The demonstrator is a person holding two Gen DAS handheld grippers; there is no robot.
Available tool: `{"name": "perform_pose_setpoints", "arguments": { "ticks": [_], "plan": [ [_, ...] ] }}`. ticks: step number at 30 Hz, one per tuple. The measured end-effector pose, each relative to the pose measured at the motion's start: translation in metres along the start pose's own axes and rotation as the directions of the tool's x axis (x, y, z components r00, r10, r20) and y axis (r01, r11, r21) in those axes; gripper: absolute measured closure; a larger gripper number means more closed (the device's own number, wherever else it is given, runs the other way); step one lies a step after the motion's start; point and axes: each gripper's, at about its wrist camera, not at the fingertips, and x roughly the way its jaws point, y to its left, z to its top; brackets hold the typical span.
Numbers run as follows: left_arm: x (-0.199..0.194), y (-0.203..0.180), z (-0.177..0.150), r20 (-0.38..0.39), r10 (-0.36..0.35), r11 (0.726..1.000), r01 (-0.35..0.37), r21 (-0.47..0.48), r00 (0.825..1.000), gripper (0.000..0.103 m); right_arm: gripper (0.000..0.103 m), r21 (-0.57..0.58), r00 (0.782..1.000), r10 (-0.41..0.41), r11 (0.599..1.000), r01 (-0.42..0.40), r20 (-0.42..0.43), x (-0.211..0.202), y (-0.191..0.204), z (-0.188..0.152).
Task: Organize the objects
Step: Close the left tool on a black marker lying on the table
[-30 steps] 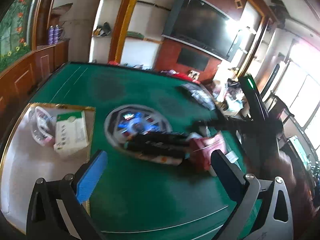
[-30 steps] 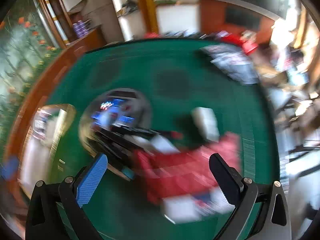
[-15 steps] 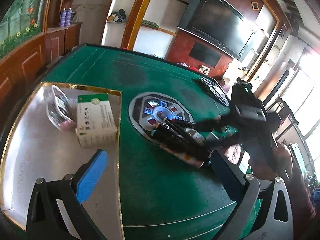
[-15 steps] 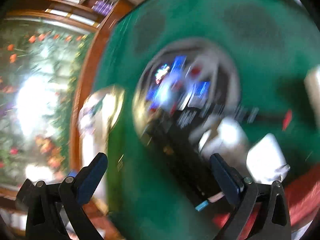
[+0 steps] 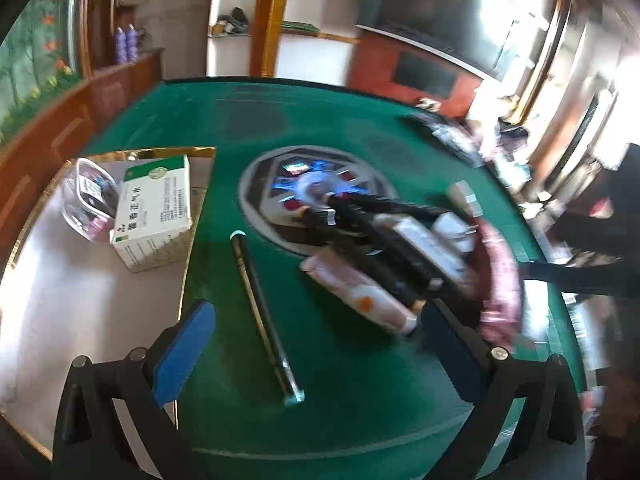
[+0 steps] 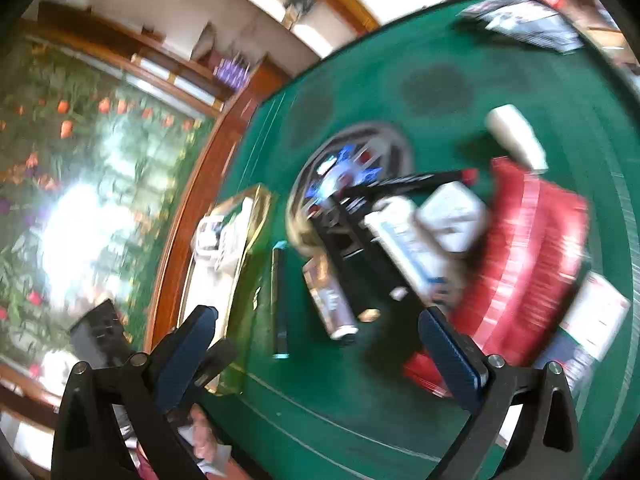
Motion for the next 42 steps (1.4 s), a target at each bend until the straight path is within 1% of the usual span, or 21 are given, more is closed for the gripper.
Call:
{"name": "perform_pose_setpoints", "arguments": {
  "ticks": [3, 5, 7, 8, 9, 10, 14, 16, 18, 20, 23, 24, 25, 27, 29, 30, 32, 33, 35, 39, 42],
  "plan": [
    [0.012, 0.0, -0.007, 0.004, 0.106, 0.994, -0.106, 0.037, 0.994, 0.008, 0.0, 0.0, 0.999, -0.024, 1.0, 0.024, 0.028, -0.014, -0.009, -0.016],
    [0.016, 0.009, -0.012, -0.015, 0.097, 0.995, -0.097, 0.017, 0.995, 0.015, 0.0, -0.002, 0.999, -0.03, 1.0, 0.03, 0.032, -0.019, -0.015, -0.026],
    [0.021, 0.019, -0.017, -0.052, 0.083, 0.997, -0.083, 0.006, 0.995, 0.04, 0.0, 0.006, 0.999, -0.031, 0.999, 0.031, 0.032, -0.027, -0.023, -0.031],
    [0.026, 0.023, -0.019, -0.081, 0.066, 0.998, -0.065, 0.006, 0.995, 0.066, 0.0, 0.01, 0.999, -0.032, 0.999, 0.031, 0.03, -0.029, -0.026, -0.033],
    [0.028, 0.026, -0.021, -0.095, 0.056, 0.998, -0.055, 0.008, 0.994, 0.078, 0.0, 0.012, 0.999, -0.032, 0.999, 0.031, 0.027, -0.028, -0.027, -0.035],
    [0.025, 0.028, -0.022, -0.087, 0.084, 0.996, -0.081, 0.029, 0.993, 0.079, 0.0, 0.012, 0.999, -0.031, 0.999, 0.03, 0.024, -0.028, -0.031, -0.035],
    [0.017, 0.038, -0.025, -0.088, -0.004, 1.0, 0.004, 0.006, 0.996, 0.076, 0.0, 0.004, 1.0, -0.005, 1.0, 0.005, 0.02, -0.027, -0.034, -0.036],
    [0.017, 0.035, -0.024, -0.086, 0.038, 0.999, -0.035, 0.037, 0.996, 0.069, 0.0, 0.006, 1.0, 0.008, 1.0, -0.008, 0.022, -0.026, -0.034, -0.036],
    [0.021, 0.029, -0.023, -0.094, 0.058, 0.997, -0.052, 0.061, 0.994, 0.052, 0.0, 0.001, 1.0, 0.018, 1.0, -0.018, 0.021, -0.023, -0.032, -0.036],
    [0.027, 0.021, -0.022, -0.094, 0.079, 0.994, -0.071, 0.087, 0.992, 0.045, 0.0, -0.007, 1.0, 0.025, 1.0, -0.025, 0.016, -0.02, -0.03, -0.036],
    [0.041, 0.01, -0.021, -0.083, 0.12, 0.984, -0.108, 0.139, 0.989, 0.044, 0.0, -0.022, 1.0, 0.022, 1.0, -0.022, 0.008, -0.018, -0.028, -0.036],
    [0.043, 0.007, -0.021, -0.085, 0.114, 0.983, -0.1, 0.153, 0.99, 0.049, 0.0, -0.027, 1.0, 0.018, 0.999, -0.018, 0.007, -0.018, -0.027, -0.037],
    [0.043, 0.004, -0.022, -0.086, 0.101, 0.982, -0.086, 0.168, 0.991, 0.05, 0.0, -0.033, 1.0, 0.012, 0.999, -0.012, 0.007, -0.017, -0.027, -0.037],
    [0.038, 0.001, -0.024, -0.088, 0.057, 0.983, -0.04, 0.18, 0.994, 0.064, 0.0, -0.035, 1.0, 0.01, 0.999, -0.01, 0.002, -0.016, -0.027, -0.038],
    [0.027, 0.006, -0.025, -0.107, -0.065, 0.987, 0.08, 0.137, 0.992, 0.068, 0.0, -0.036, 1.0, 0.018, 0.999, -0.018, -0.003, -0.014, -0.027, -0.037],
    [0.021, 0.013, -0.025, -0.114, -0.138, 0.985, 0.149, 0.09, 0.984, 0.068, 0.0, -0.039, 1.0, 0.015, 0.999, -0.015, -0.003, -0.013, -0.026, -0.037],
    [0.01, 0.025, -0.024, -0.088, -0.192, 0.98, 0.196, 0.033, 0.977, 0.061, 0.0, -0.047, 1.0, 0.004, 0.999, -0.004, 0.002, -0.011, -0.023, -0.036],
    [0.005, 0.03, -0.023, -0.068, -0.196, 0.98, 0.198, 0.025, 0.978, 0.044, 0.0, -0.052, 1.0, 0.005, 0.999, -0.005, 0.001, -0.009, -0.022, -0.034],
    [-0.001, 0.032, -0.022, -0.03, -0.17, 0.984, 0.171, 0.043, 0.985, 0.035, 0.0, -0.052, 1.0, 0.016, 0.998, -0.016, -0.002, -0.007, -0.02, -0.033],
    [-0.001, 0.034, -0.02, -0.035, -0.147, 0.986, 0.149, 0.07, 0.988, 0.035, 0.0, -0.061, 0.999, 0.031, 0.998, -0.032, -0.015, 0.001, -0.014, -0.032],
    [0.002, 0.042, -0.019, -0.03, -0.09, 0.993, 0.092, 0.079, 0.996, 0.035, 0.0, -0.069, 0.999, 0.043, 0.997, -0.045, -0.025, 0.004, -0.013, -0.033]
  ]
}}
